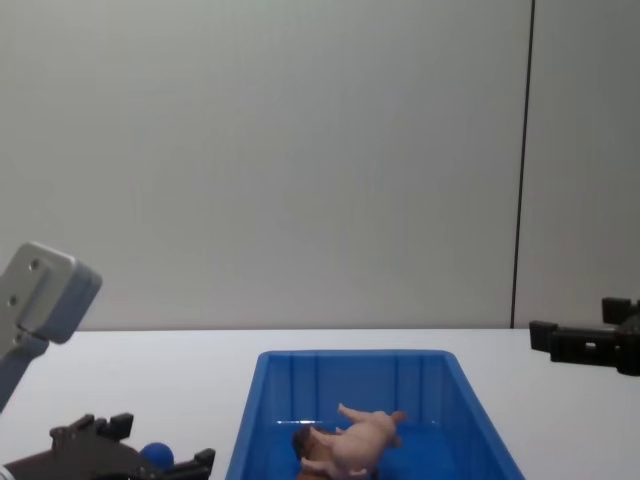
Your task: Pick up the two dolls from the table and place them into the box.
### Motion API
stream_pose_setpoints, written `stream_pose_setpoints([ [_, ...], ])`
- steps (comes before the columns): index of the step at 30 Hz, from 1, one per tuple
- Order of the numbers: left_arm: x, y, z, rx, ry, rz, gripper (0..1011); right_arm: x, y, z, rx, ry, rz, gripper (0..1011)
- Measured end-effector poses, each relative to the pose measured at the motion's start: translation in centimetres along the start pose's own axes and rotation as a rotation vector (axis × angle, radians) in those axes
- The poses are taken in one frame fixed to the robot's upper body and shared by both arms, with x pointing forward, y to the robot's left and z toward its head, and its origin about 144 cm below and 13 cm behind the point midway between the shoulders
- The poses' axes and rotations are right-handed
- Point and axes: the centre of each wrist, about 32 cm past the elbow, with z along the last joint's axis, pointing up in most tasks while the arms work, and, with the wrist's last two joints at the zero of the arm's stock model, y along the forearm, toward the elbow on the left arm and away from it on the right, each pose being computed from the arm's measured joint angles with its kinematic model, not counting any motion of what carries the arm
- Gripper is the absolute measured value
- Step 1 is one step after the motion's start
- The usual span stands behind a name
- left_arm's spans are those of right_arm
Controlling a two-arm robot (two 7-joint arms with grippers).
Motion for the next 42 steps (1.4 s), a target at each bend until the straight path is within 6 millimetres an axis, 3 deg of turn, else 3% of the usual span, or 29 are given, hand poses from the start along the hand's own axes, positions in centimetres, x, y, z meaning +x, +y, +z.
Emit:
stream_pose_setpoints([
  [10, 0.2, -0.4, -0.6, 0.043, 0.014, -0.019, 961, 0.0, 0.0, 0.0, 0.000, 0.000, 0.000, 1001],
  [18, 0.4, -0.7, -0.7, 0.061, 0.018, -0.025, 756, 0.0, 0.0, 0.0, 0.000, 0.000, 0.000, 1001],
  [21, 0.5, -0.8, -0.7, 0.060, 0.017, -0.025, 636, 0.0, 0.0, 0.0, 0.000, 0.000, 0.000, 1001],
  [24, 0.5, -0.8, -0.6, 0.058, 0.012, -0.024, 607, 0.0, 0.0, 0.0, 0.000, 0.000, 0.000, 1001],
  [32, 1.0, -0.9, 0.6, 0.023, -0.012, -0.017, 556, 0.0, 0.0, 0.0, 0.000, 0.000, 0.000, 1001],
  [42, 1.2, -1.7, 3.8, -0.078, -0.060, -0.022, 485, 0.0, 0.0, 0.0, 0.000, 0.000, 0.000, 1001],
])
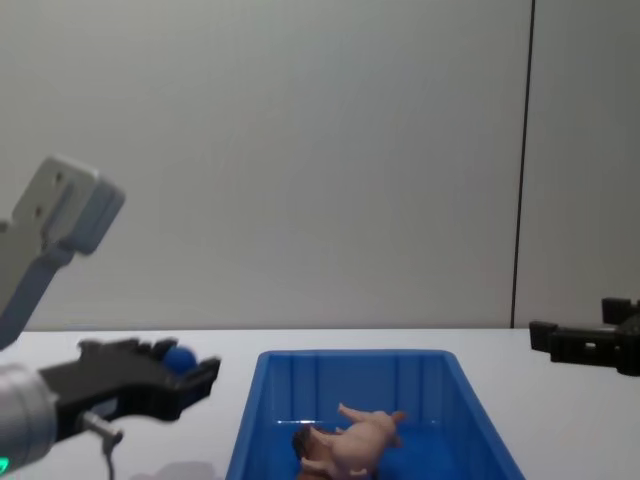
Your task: Pick up the two dolls from the table and place them into the box.
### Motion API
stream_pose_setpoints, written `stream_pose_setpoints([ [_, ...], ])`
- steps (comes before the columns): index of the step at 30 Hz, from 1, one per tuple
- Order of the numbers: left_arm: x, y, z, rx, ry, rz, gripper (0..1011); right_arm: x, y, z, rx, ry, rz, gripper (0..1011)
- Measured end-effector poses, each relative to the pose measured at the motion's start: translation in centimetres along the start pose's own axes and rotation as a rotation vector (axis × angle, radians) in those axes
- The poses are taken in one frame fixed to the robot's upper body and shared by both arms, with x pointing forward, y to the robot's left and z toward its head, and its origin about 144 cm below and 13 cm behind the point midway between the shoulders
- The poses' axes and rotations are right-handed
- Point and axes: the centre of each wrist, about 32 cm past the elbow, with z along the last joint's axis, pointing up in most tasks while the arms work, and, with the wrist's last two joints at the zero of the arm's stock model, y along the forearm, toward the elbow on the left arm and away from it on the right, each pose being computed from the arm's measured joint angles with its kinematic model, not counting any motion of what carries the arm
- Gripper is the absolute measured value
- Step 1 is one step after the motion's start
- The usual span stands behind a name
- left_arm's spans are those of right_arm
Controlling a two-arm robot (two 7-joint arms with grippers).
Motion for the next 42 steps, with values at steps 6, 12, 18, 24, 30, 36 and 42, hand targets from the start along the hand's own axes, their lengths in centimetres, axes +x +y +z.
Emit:
stream_pose_setpoints([
  [6, -0.4, -1.2, 1.7, -0.065, -0.011, -0.033, 448, 0.0, 0.0, 0.0, 0.000, 0.000, 0.000, 1001],
  [12, -1.3, -2.4, 3.0, -0.119, -0.006, -0.078, 409, 0.0, 0.0, 0.0, 0.000, 0.000, 0.000, 1001],
  [18, -2.4, -3.7, 4.0, -0.172, 0.004, -0.137, 565, 0.0, 0.0, 0.0, 0.000, 0.000, 0.000, 1001],
  [24, -3.4, -4.8, 4.7, -0.207, 0.013, -0.186, 766, 0.0, 0.0, 0.0, 0.000, 0.000, 0.000, 1001],
  [30, -3.7, -5.5, 5.0, -0.237, 0.022, -0.225, 910, 0.0, 0.0, 0.0, 0.000, 0.000, 0.000, 1001],
  [36, -3.3, -5.8, 5.1, -0.268, 0.024, -0.247, 1001, 0.0, 0.0, 0.0, 0.000, 0.000, 0.000, 1001],
  [42, -2.8, -5.8, 5.2, -0.291, 0.024, -0.257, 1001, 0.0, 0.0, 0.0, 0.000, 0.000, 0.000, 1001],
])
